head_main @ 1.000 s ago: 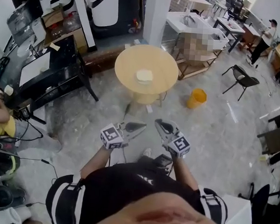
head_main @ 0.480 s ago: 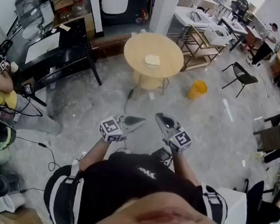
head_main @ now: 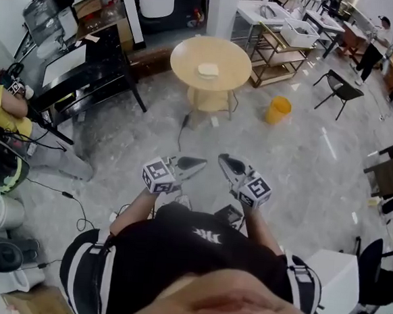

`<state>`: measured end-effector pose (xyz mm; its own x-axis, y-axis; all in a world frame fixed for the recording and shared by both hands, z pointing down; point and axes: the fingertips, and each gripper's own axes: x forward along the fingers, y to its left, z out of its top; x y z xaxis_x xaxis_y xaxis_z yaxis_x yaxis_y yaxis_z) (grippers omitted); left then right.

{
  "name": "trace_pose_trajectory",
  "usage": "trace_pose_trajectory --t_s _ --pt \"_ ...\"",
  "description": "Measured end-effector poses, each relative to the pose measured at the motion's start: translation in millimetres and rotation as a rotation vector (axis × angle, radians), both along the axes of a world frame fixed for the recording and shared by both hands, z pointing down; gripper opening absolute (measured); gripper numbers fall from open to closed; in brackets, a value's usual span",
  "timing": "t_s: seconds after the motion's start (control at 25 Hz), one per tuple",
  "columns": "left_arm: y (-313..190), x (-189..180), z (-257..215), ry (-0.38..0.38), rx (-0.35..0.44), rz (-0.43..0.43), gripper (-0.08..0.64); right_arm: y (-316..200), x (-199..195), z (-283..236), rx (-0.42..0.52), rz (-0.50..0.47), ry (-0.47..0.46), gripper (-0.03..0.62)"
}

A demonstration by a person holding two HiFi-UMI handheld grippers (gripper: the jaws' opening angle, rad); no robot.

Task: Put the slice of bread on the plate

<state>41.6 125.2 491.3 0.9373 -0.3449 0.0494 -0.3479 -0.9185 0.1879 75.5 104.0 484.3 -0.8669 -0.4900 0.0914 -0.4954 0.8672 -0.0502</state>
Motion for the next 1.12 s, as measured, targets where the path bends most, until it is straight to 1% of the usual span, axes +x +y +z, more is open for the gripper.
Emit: trace_pose_trajectory --t_s 0.08,0.16,0.24,0.32,0.36,0.44,0.52,0.56,0.64,0.72,0.8,0.88,1.0,1.12 --pt "29 13 5 -0.003 -0.015 0.008 0.012 28 16 21 -0.059 0.005 -0.024 0.000" --pt "53 16 12 -0.002 -0.045 -0.010 0.012 52 27 41 -0.103 0.004 -0.033 0.000" --pt "69 11 24 -0.012 -0.076 -0.042 0.012 64 32 58 -0.136 0.000 -0.032 0.000" --pt "82 0 36 -0.034 -0.103 -0.066 0.012 70 27 62 -0.145 -0.011 -0.049 0.000" --pt "87 -7 39 -0.044 -0.114 -0.071 0.012 73 21 58 -0.134 -0.020 -0.060 0.000" --pt "96 -18 42 -0.064 -0.124 -0.076 0.012 78 7 44 -0.083 -0.038 -0.072 0.000" --pt "93 -29 40 -0.083 -0.104 -0.092 0.012 78 1 31 -0.021 -0.019 -0.066 0.000" --pt "88 -34 38 -0.081 -0.093 -0.110 0.012 75 5 26 0.001 0.015 -0.057 0.000" --pt "77 -45 34 -0.056 -0.078 -0.144 0.011 69 19 21 0.011 0.112 -0.043 0.000" --pt "70 -56 20 -0.051 -0.045 -0.139 0.012 65 24 15 0.005 0.182 -0.038 0.000" --pt "69 -67 3 -0.050 0.000 -0.114 0.012 66 12 6 0.026 0.181 -0.018 0.000" --pt "72 -80 0 -0.027 0.009 -0.113 0.012 70 -9 1 0.065 0.149 0.004 0.000" --pt "84 -93 15 0.014 -0.047 -0.130 0.012 77 -30 -4 0.110 0.149 0.004 0.000" --pt "101 -97 25 0.097 -0.139 -0.132 0.012 86 -38 1 0.124 0.183 -0.010 0.000"
